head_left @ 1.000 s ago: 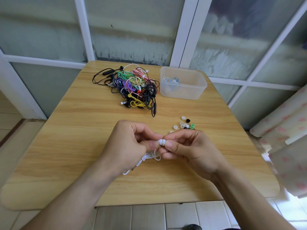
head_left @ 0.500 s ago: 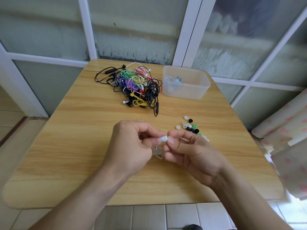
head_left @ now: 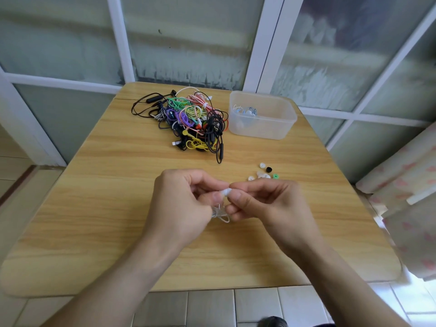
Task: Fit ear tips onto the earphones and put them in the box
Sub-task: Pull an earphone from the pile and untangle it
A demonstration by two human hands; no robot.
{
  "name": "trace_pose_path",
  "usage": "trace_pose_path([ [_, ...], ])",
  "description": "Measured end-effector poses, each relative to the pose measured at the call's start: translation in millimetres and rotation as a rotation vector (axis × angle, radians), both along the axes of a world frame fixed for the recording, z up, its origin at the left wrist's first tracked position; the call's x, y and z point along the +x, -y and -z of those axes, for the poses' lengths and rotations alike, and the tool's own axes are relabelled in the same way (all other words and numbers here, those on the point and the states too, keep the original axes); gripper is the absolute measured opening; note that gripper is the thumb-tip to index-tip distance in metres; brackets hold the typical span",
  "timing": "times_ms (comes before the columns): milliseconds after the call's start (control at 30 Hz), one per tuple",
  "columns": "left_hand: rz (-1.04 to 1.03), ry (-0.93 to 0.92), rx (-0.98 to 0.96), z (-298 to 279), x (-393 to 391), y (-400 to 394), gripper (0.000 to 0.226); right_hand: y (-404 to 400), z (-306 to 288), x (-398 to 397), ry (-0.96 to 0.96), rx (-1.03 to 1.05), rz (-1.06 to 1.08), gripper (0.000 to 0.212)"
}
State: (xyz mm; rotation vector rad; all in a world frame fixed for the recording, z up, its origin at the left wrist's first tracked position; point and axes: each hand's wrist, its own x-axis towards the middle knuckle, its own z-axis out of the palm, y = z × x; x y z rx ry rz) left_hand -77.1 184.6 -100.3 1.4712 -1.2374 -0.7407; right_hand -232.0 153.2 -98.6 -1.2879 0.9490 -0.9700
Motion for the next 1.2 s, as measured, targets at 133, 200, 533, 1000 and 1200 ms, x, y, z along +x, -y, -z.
trace_pose_path([
  [133, -0.052, 0.213, -0.204, 2.5, -7.0, -3.2, 0.034, -0.5, -0.5, 3.0, 0.143, 0.28, -0.001, 0.03],
  [200, -0.071, 0.276, -0.261, 4.9, -7.4, -3.0, 0.035, -0.3, 1.6, 2.5, 0.168, 0.331, -0.01, 0.03],
  [533, 0.088, -0.019, 0.038, 4.5, 2.1, 1.4, 0.023, 9.2, 4.2, -12.7, -0.189, -0.216, -0.043, 0.025],
  [1000, 0.118, -0.104, 0.02, 6.4, 6.4, 3.4, 0.014, 16.1, 10.0, -16.7, -0.106, -0.193, -0.088, 0.025],
  [1200, 0.093, 0.02, -0.023, 9.4, 3.3, 2.7, 0.015, 14.8, 14.7, -11.5, -0.124, -0.186, -0.062, 0.01],
])
